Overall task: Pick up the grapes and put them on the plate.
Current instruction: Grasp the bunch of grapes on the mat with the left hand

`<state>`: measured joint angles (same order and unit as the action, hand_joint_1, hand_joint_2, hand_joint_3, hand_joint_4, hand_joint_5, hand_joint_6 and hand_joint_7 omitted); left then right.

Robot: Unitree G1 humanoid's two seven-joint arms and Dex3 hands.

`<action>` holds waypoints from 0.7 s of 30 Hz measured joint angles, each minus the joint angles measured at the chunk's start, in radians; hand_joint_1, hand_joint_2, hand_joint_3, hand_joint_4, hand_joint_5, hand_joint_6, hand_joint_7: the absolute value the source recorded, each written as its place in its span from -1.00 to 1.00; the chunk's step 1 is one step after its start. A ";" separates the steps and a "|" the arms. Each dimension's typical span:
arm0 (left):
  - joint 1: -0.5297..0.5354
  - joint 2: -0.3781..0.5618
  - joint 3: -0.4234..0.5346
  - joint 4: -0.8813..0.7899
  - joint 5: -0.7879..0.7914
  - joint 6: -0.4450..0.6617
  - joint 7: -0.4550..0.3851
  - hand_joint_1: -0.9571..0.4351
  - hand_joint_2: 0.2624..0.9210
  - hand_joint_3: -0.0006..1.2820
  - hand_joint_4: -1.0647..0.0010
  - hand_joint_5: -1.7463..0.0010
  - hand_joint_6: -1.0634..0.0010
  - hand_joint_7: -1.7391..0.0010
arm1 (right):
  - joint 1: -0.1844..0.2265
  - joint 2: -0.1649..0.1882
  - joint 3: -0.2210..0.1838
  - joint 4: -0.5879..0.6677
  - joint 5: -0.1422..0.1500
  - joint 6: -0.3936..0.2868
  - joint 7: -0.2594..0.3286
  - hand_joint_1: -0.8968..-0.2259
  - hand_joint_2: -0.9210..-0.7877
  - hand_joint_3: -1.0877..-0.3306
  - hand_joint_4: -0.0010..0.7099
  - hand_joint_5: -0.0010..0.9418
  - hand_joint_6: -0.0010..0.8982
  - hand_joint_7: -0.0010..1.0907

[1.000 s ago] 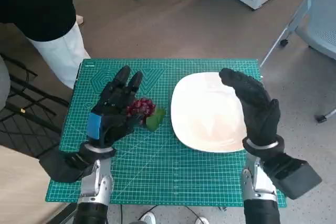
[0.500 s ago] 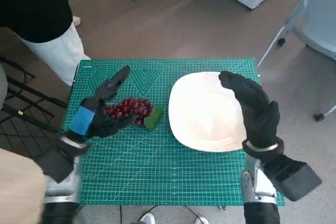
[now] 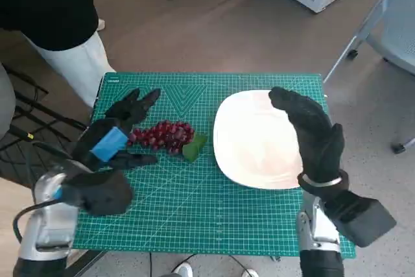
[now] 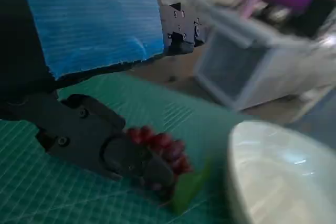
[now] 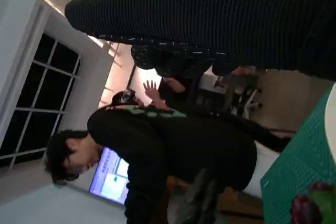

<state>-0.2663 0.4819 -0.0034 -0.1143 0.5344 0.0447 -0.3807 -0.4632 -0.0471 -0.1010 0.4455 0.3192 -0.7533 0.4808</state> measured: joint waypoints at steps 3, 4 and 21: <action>-0.011 0.000 -0.033 0.005 0.029 0.030 0.002 -0.11 0.31 -1.00 0.92 0.99 0.60 0.98 | 0.000 0.004 0.000 0.000 0.000 0.001 0.000 -0.36 -1.00 -0.02 0.02 -1.00 -1.00 0.00; -0.016 0.000 -0.042 0.007 0.036 0.038 0.002 -0.10 0.31 -1.00 0.92 0.99 0.59 0.98 | 0.000 0.005 0.000 0.000 0.000 0.001 0.000 -0.36 -1.00 -0.02 0.02 -1.00 -1.00 0.00; -0.151 -0.007 -0.186 0.137 0.118 0.200 -0.010 -0.10 0.34 -1.00 0.93 1.00 0.52 0.99 | -0.007 0.010 -0.004 0.006 0.017 0.002 0.003 -0.34 -1.00 -0.02 0.02 -1.00 -1.00 0.00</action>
<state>-0.4172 0.4748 -0.1896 0.0231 0.6529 0.2449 -0.3904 -0.4703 -0.0372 -0.1052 0.4519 0.3364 -0.7512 0.4836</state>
